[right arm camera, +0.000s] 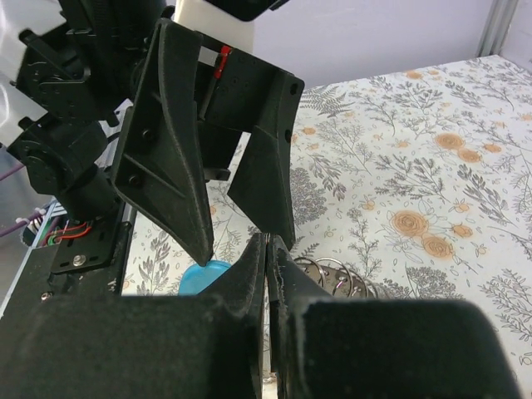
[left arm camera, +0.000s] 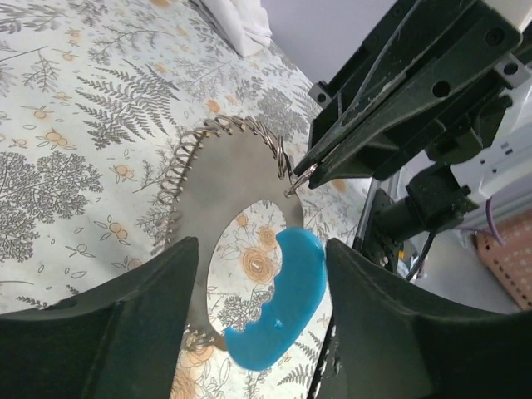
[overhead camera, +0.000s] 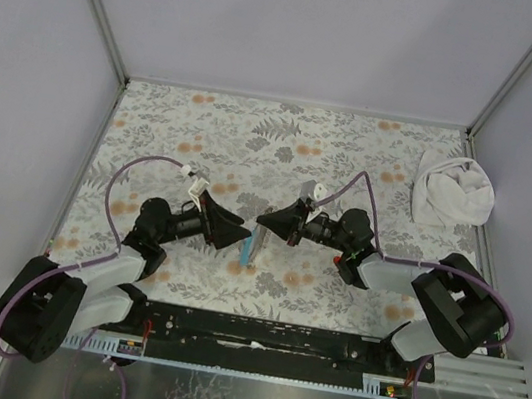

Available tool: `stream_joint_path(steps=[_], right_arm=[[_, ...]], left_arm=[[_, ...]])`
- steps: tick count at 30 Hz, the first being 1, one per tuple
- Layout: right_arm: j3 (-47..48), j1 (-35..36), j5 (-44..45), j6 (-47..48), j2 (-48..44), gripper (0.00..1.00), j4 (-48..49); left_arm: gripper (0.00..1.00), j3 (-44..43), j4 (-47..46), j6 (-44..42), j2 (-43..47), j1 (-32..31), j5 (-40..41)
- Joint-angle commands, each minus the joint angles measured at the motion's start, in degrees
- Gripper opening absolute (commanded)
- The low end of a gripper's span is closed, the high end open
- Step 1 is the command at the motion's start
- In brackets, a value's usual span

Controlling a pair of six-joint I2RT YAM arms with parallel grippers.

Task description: Put the keys on the keyring

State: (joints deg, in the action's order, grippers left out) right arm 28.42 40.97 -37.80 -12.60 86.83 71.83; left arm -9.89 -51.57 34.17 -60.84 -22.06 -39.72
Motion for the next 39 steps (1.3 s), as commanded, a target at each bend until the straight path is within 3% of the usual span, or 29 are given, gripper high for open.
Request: stream_joint_path(steps=[1,7,28,35,39], right_arm=[[0.5,-0.5,-2.5,0.8,-2.6,0.00,3.1],[0.1,-0.6,-3.7,0.4,-2.3,0.00,4.1],[2.2,-0.7,-9.3,-3.0,1.1,0.00,5.9],[2.3,-0.6,-9.6,-3.9,1.4,0.00,6.7],[2.7,-0.6,-10.4,-4.6,2.0,0.00,7.1]], left_arm=[[0.56,-2.2,-6.9,-1.5,-1.5,0.4,-5.2],[0.41,-2.9,-9.0,-1.5,-2.8,0.4,-7.7],[0.36,-4.9,-14.3,-1.0,-7.3,0.3,-13.2],[0.31,-4.7,-15.9,-0.5,-9.2,0.2,-14.6],[0.24,-4.9,-15.9,-0.5,-9.2,0.1,-15.0]])
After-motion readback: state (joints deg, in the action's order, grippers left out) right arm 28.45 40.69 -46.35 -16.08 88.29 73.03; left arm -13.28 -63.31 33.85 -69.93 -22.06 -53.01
